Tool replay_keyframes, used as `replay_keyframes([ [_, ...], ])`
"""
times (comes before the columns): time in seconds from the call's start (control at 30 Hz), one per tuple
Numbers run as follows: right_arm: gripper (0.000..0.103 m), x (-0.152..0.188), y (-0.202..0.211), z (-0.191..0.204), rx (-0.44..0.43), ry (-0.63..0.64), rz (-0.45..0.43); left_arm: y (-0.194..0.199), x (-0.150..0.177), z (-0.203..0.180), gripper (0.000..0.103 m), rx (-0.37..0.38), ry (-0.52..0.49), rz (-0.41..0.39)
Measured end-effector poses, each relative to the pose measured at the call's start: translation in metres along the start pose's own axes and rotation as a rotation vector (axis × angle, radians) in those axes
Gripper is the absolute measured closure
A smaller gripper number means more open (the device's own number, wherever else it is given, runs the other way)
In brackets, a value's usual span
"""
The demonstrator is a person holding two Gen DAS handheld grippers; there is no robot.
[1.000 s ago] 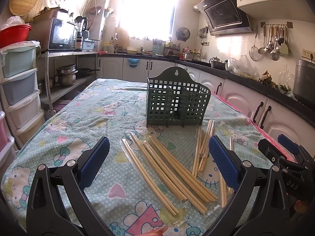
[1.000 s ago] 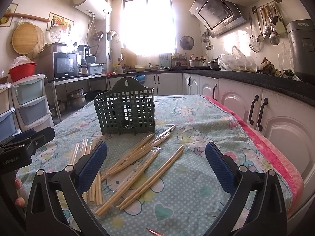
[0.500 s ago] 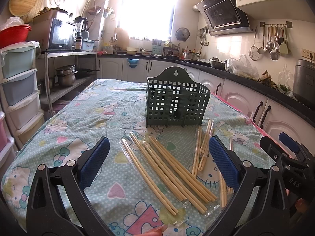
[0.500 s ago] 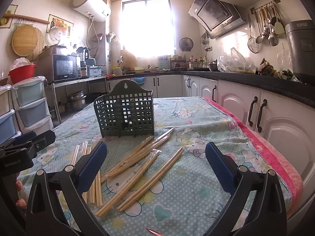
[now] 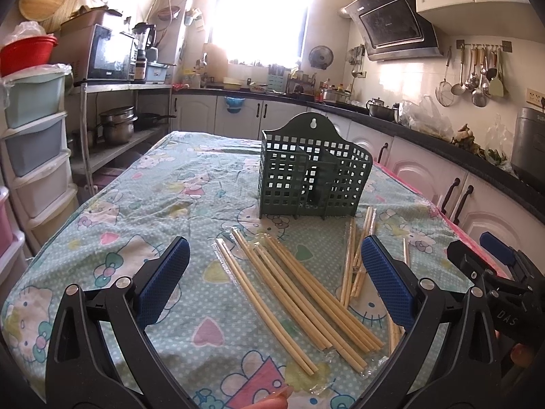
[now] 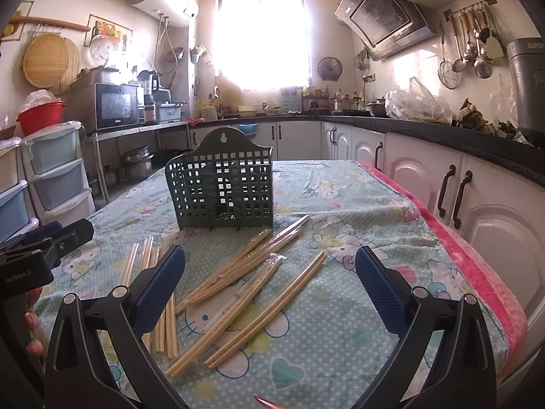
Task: Organize utensils
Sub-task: 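Move both tools toward the loose bamboo chopsticks beside the green basket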
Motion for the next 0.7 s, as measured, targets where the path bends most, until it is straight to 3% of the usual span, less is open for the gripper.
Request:
replay_keyframes([
  [0.47, 0.006, -0.019, -0.028, 0.007, -0.081, 0.048, 0.054, -0.019, -0.002, 0.043, 0.01, 0.02, 0.12, 0.079],
  [0.7, 0.006, -0.034, -0.046, 0.007, -0.096, 0.05, 0.085, -0.031, -0.016, 0.05, 0.01, 0.018, 0.095, 0.104],
])
Point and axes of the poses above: each gripper's, at about its wrist camera, not at the fingertips, and y roughly against the way its jaws point, z to its left, x to its underside, the point moved 1 cm from there along -y, roughly the way its jaws point, and after that the axes turned 2 degrees about x, right-handed, at the moved point
